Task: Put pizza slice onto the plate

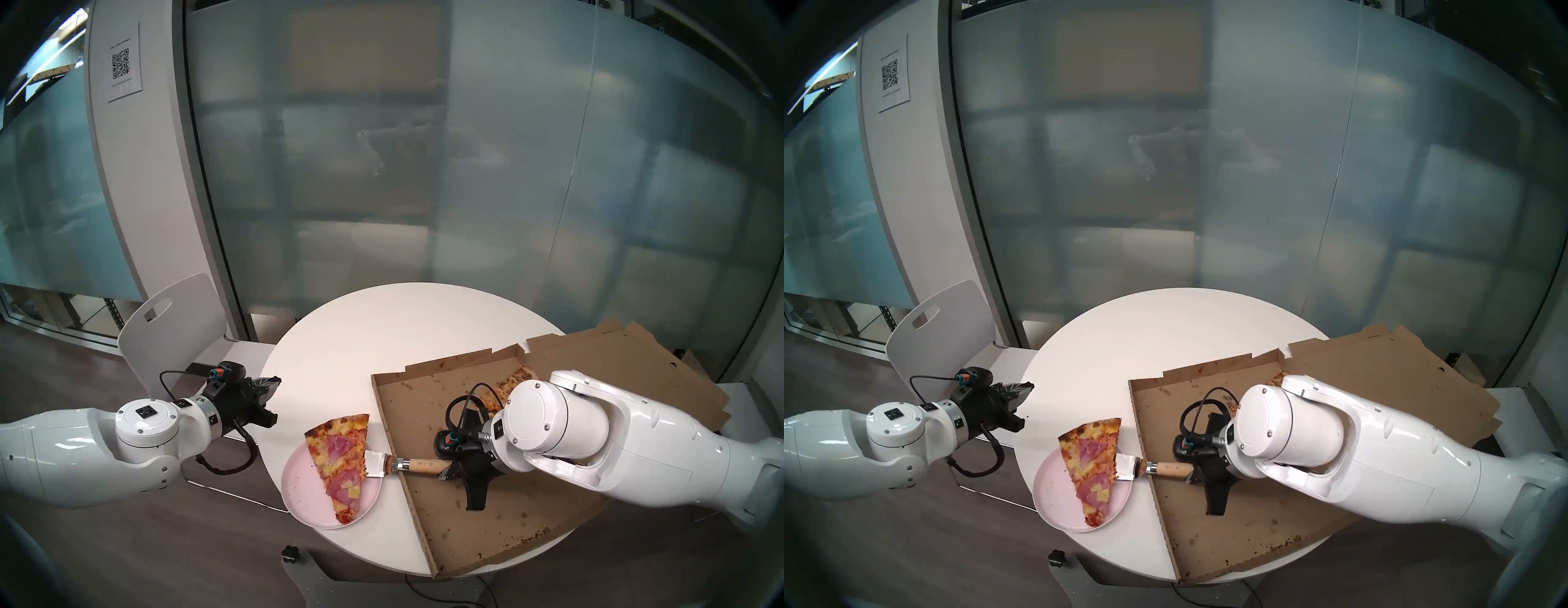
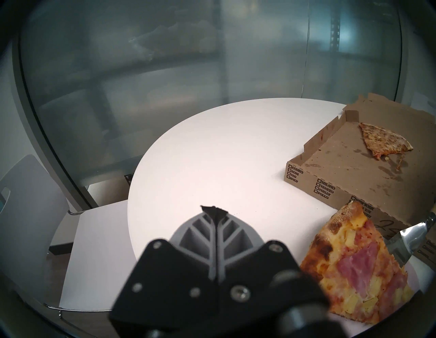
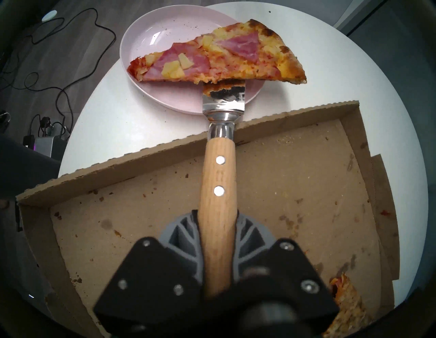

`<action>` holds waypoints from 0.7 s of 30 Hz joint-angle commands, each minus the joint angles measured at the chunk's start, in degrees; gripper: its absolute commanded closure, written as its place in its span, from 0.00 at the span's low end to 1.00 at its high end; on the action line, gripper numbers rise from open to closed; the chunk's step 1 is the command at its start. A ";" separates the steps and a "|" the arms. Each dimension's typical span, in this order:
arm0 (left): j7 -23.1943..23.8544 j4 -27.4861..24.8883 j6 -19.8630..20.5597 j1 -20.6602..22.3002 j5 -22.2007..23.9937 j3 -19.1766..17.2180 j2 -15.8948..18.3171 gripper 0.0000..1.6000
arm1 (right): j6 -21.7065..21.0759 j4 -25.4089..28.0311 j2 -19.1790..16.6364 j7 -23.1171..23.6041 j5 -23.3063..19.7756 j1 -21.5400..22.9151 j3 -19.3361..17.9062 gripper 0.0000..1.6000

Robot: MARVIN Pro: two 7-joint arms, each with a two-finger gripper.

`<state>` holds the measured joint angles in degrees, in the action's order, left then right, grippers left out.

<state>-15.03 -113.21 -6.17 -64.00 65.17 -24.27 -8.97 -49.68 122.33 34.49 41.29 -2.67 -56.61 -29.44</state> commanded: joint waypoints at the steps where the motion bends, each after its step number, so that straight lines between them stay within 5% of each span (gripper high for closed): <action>1: -0.02 0.36 -0.61 0.68 -0.13 -0.67 -0.30 1.00 | 0.33 0.41 1.46 0.53 0.94 2.82 -0.86 1.00; 21: 0.49 0.72 0.11 1.14 -0.48 -0.66 -0.78 1.00 | -1.60 2.32 -2.89 1.53 1.07 1.51 -3.07 1.00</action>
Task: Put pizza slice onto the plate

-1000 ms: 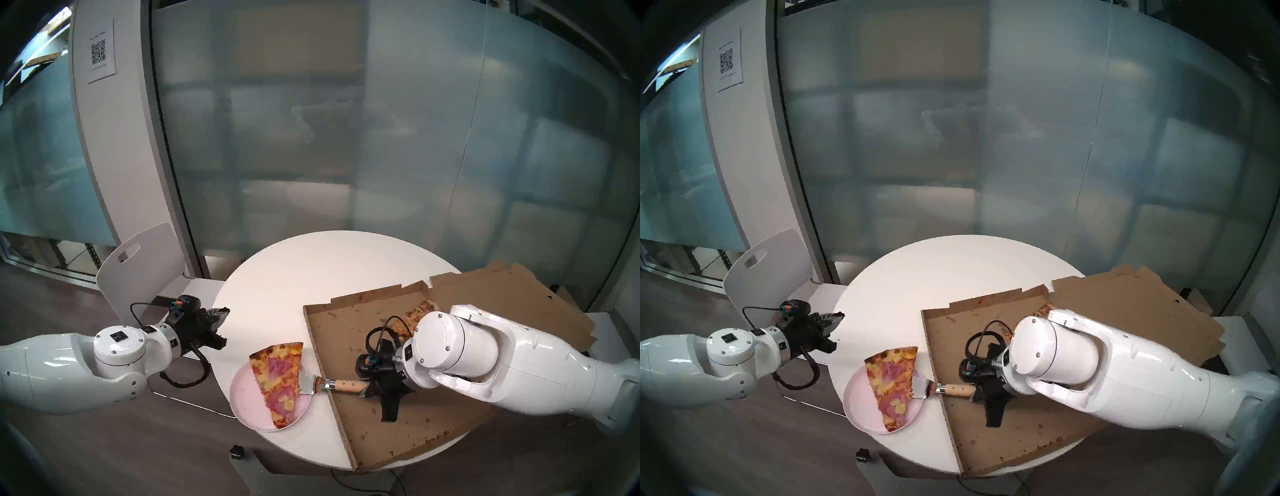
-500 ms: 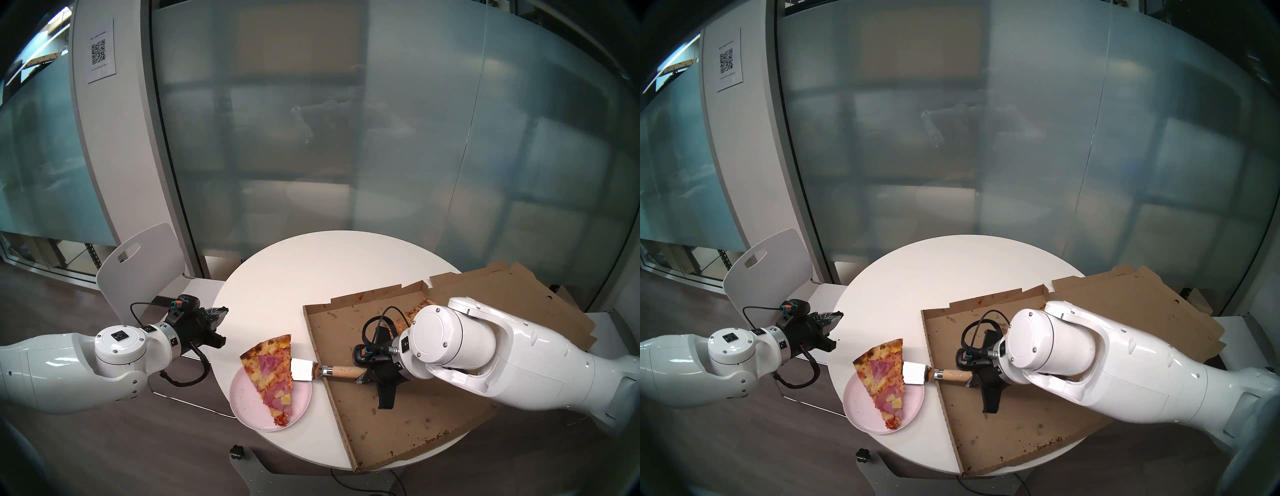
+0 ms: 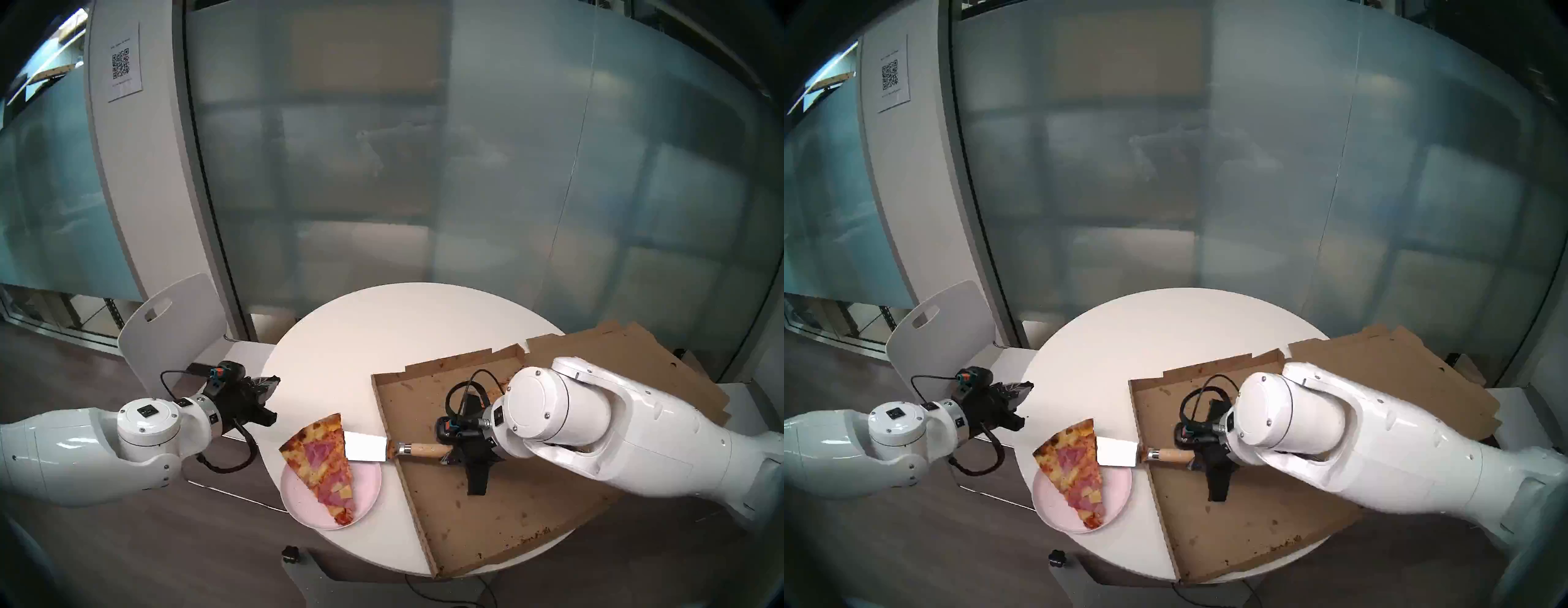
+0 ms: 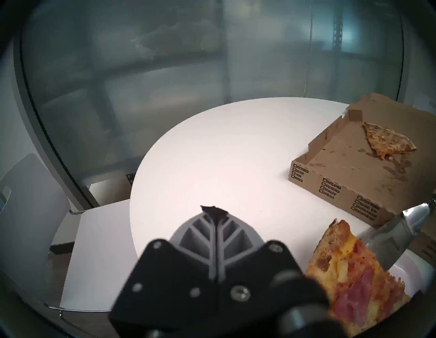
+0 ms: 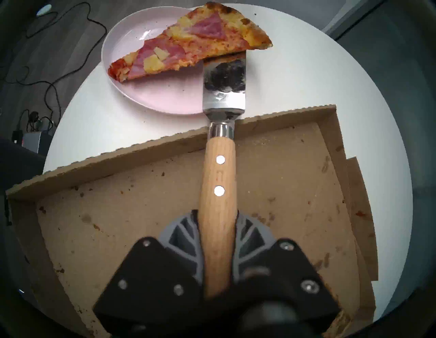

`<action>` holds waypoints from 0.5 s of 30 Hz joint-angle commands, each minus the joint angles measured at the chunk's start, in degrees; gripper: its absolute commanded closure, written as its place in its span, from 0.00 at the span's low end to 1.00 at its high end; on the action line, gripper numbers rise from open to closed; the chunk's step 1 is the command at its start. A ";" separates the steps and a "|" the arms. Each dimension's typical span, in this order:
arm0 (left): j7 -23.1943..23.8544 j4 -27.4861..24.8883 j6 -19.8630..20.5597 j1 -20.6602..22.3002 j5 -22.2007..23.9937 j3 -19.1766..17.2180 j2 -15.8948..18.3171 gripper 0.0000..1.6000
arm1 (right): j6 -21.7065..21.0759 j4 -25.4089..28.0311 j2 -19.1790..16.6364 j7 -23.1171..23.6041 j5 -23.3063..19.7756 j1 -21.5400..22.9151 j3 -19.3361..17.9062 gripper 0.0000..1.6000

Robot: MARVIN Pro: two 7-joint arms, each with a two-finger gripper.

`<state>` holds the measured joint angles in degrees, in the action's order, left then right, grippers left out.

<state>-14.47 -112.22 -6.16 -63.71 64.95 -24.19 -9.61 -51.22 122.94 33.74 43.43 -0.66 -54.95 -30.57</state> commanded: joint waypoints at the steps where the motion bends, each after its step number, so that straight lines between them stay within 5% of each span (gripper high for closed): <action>1: -0.09 -0.30 0.21 0.90 -0.31 -0.75 -0.25 1.00 | -0.02 1.86 -2.42 -0.76 -1.09 -0.35 -2.15 1.00; 15: -0.58 -0.90 0.14 1.50 -0.36 -1.05 -0.87 1.00 | -0.27 4.65 -8.86 -3.93 -6.13 -4.60 -7.20 1.00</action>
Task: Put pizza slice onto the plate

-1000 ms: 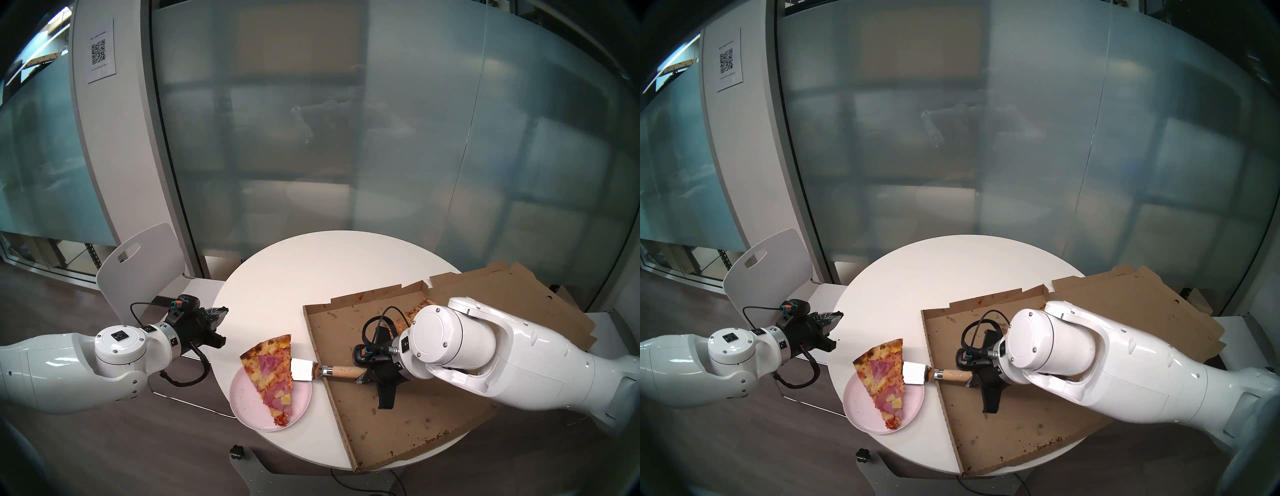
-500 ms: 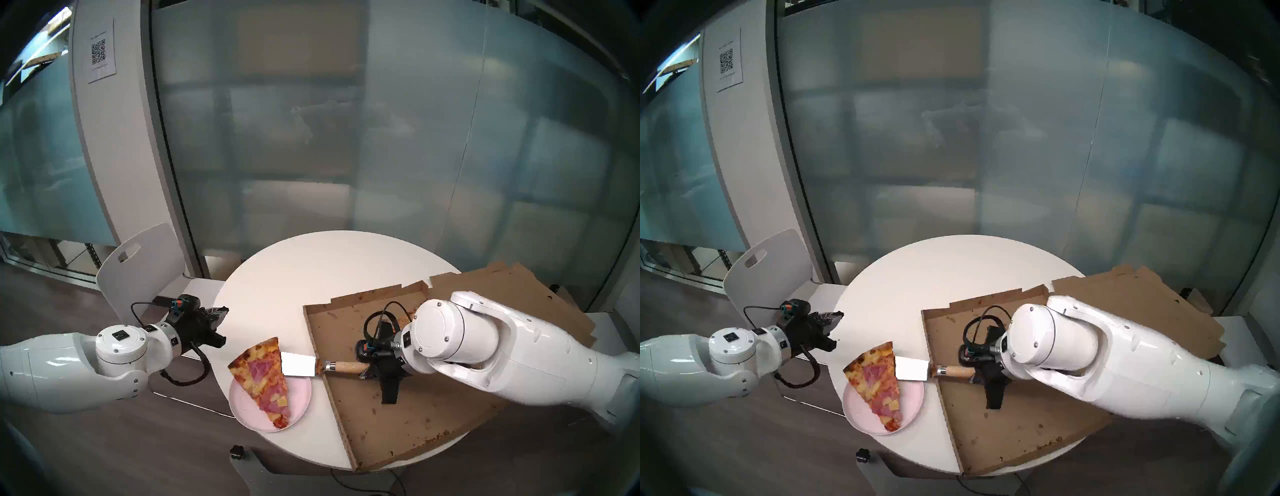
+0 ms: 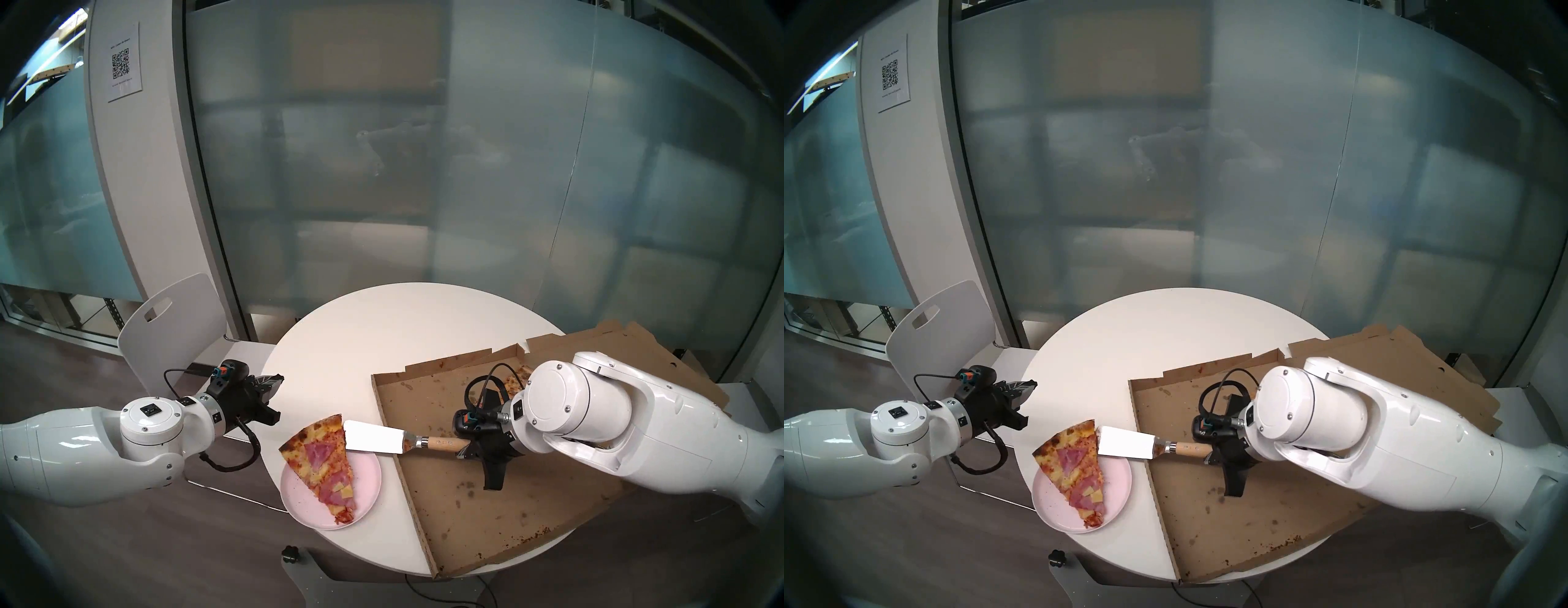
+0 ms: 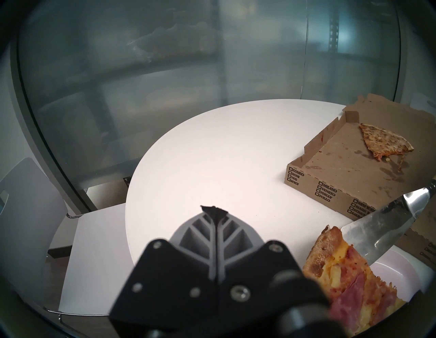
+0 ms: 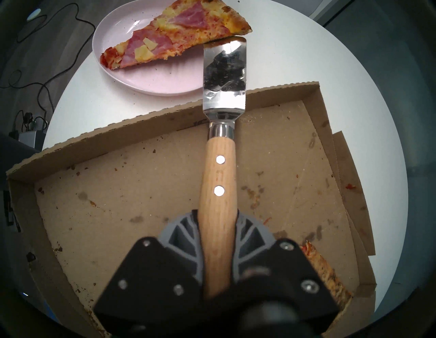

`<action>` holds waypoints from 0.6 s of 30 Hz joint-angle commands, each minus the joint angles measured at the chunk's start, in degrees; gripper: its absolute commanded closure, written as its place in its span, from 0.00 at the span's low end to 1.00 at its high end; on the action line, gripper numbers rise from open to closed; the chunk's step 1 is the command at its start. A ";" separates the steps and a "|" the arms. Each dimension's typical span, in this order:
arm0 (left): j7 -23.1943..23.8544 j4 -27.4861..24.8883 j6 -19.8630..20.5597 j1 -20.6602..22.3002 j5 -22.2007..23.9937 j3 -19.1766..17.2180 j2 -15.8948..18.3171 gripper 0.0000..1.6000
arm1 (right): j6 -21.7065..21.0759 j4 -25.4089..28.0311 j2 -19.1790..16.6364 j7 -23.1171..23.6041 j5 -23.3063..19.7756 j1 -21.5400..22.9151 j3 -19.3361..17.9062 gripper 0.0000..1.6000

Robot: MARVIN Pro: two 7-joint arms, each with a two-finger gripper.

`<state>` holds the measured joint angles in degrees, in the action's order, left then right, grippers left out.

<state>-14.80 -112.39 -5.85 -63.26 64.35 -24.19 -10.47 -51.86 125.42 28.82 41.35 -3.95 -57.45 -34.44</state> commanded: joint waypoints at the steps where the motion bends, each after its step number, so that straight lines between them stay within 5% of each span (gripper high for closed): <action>1: -0.46 -0.86 -0.31 1.09 0.29 -1.09 -0.03 1.00 | 0.68 2.35 -4.50 -2.24 -3.29 -2.58 -3.78 1.00; 18: -5.40 -6.55 -3.00 1.76 -0.33 -1.86 -2.02 1.00 | 1.56 3.36 -14.41 -8.21 -16.38 -12.00 -10.56 1.00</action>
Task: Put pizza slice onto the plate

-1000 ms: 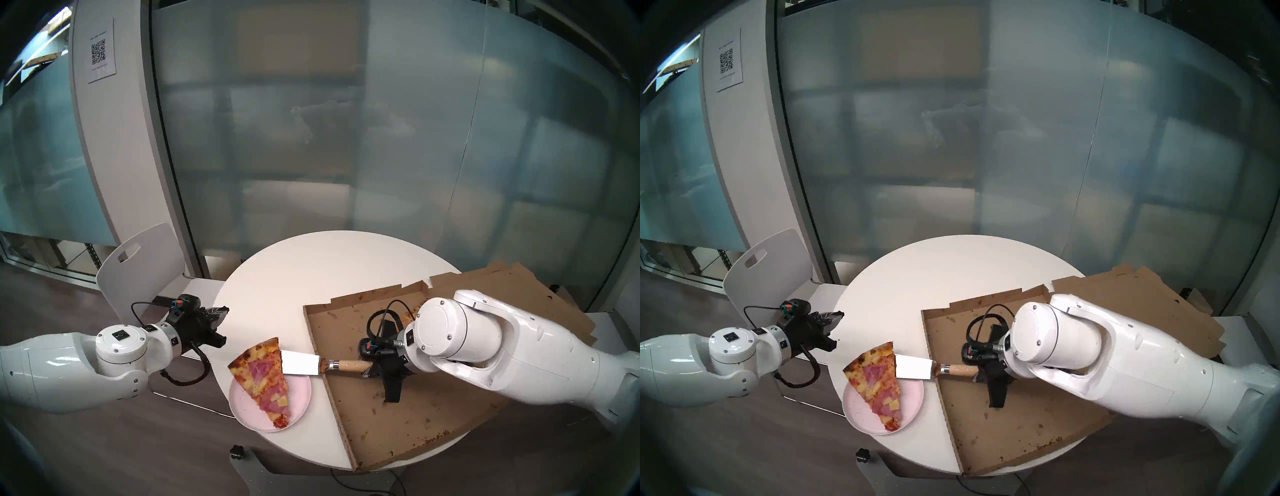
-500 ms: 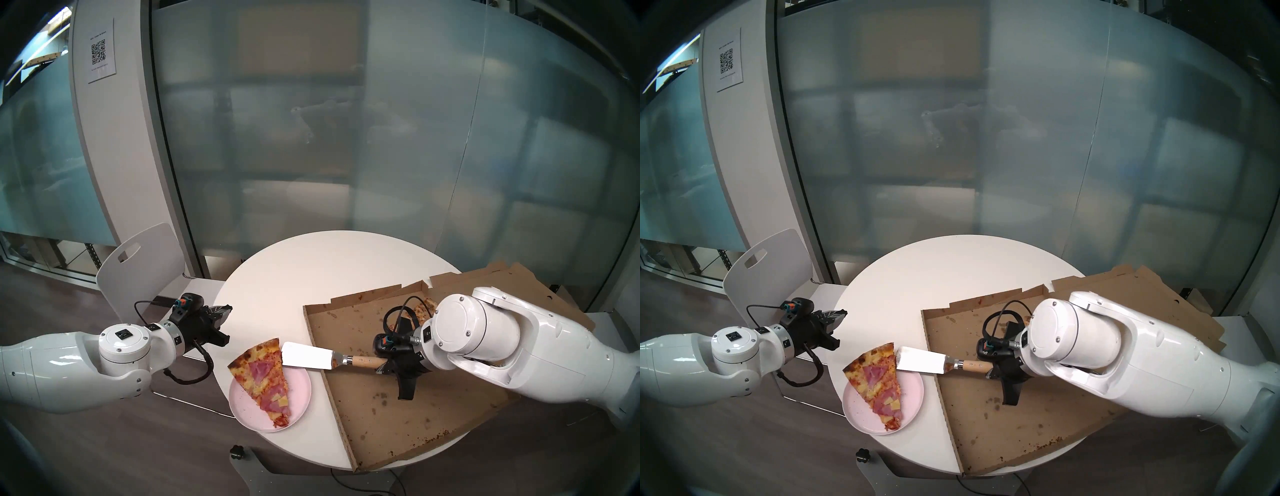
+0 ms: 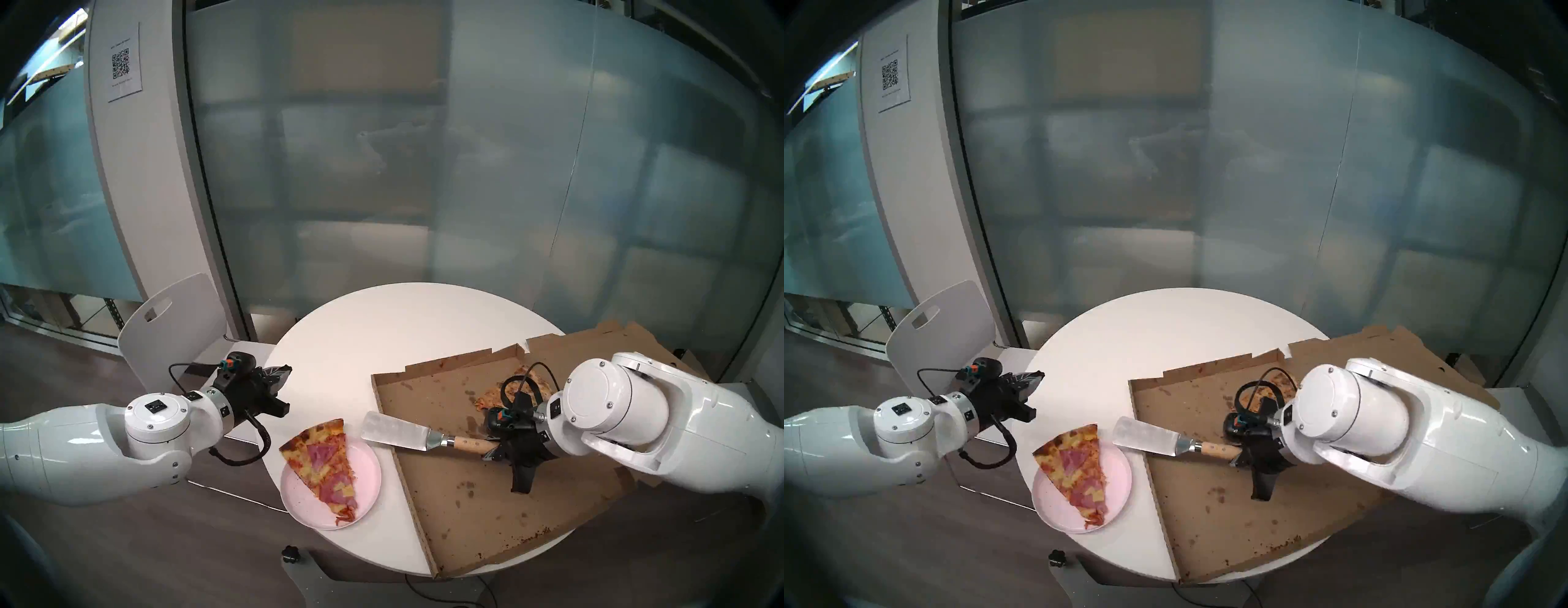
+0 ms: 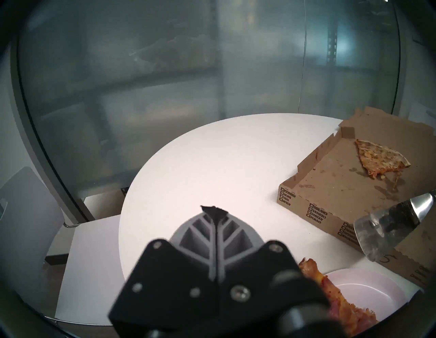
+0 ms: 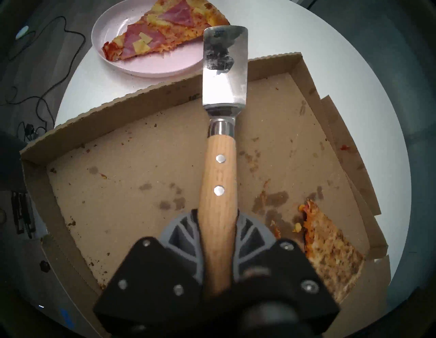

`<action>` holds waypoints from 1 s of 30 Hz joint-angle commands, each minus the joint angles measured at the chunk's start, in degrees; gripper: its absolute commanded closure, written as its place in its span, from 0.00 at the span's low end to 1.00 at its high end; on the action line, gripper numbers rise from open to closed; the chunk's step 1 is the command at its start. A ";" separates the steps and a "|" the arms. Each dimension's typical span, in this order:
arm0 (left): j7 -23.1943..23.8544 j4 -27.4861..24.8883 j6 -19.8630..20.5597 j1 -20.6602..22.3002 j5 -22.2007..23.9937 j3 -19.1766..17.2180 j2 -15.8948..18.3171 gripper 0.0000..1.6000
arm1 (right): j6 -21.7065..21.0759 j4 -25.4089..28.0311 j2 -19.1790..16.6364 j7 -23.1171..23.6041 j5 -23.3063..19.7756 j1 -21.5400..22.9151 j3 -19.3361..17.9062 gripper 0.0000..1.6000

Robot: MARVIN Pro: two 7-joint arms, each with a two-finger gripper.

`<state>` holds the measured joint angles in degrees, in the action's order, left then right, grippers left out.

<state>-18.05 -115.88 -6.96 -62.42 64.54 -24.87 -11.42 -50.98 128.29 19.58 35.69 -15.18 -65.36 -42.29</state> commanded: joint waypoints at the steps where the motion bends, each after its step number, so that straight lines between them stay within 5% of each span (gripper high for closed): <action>1: -2.62 -3.49 -1.93 0.89 -0.62 -1.16 -1.30 1.00 | 1.05 0.50 -5.73 -2.86 -5.93 -4.54 -2.97 1.00; 19: -6.95 -7.17 -3.17 0.64 -2.64 -0.67 -2.92 1.00 | 6.05 -2.36 -11.51 -12.69 -22.38 -13.68 -9.82 1.00; 30: -7.99 -7.49 -3.39 0.50 -2.89 -0.43 -2.94 1.00 | 7.73 -4.16 -12.50 -16.11 -27.42 -18.60 -10.96 1.00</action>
<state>-25.81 -122.56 -9.59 -62.25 61.84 -24.82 -14.33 -44.59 124.33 8.29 21.40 -40.08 -80.81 -52.10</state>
